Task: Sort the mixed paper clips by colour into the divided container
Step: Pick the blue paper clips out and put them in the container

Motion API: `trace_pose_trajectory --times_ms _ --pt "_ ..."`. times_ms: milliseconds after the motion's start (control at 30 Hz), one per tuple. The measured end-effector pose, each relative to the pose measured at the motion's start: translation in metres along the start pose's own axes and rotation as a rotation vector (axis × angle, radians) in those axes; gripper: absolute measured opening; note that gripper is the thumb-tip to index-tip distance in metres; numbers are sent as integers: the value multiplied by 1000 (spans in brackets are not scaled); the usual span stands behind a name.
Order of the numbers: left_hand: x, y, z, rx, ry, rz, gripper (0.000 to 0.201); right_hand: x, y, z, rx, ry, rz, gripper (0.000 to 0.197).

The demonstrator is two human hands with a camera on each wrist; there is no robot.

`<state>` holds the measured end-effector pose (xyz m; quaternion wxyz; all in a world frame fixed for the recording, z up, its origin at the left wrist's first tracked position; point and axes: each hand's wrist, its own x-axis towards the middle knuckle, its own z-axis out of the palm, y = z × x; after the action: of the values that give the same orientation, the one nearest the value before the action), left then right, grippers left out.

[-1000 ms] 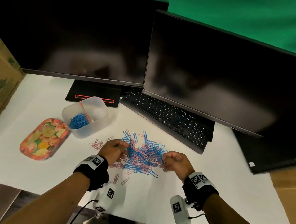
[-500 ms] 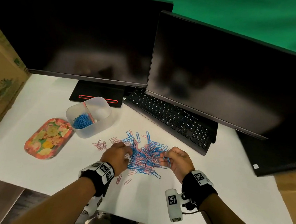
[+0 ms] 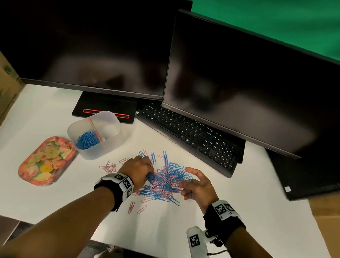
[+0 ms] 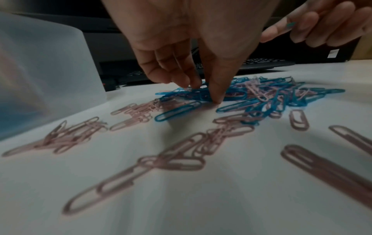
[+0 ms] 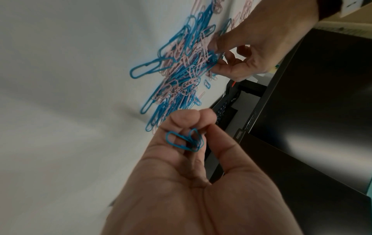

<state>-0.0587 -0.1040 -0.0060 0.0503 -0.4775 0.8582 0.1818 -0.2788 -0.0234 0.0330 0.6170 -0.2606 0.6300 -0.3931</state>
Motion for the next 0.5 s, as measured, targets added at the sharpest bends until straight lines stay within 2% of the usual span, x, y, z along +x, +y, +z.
trace_pose_trajectory --times_ms 100,233,400,500 --pt "2 -3 -2 -36 33 -24 26 0 1 -1 -36 14 10 43" --pt "1 -12 -3 -197 87 -122 20 3 -1 -1 -57 16 10 41" --pt "-2 -19 -11 -698 93 -378 19 7 -7 7 -71 -21 -4 38" --pt "-9 -24 -18 -1049 80 -389 11 11 -13 16 -62 -61 -9 35"
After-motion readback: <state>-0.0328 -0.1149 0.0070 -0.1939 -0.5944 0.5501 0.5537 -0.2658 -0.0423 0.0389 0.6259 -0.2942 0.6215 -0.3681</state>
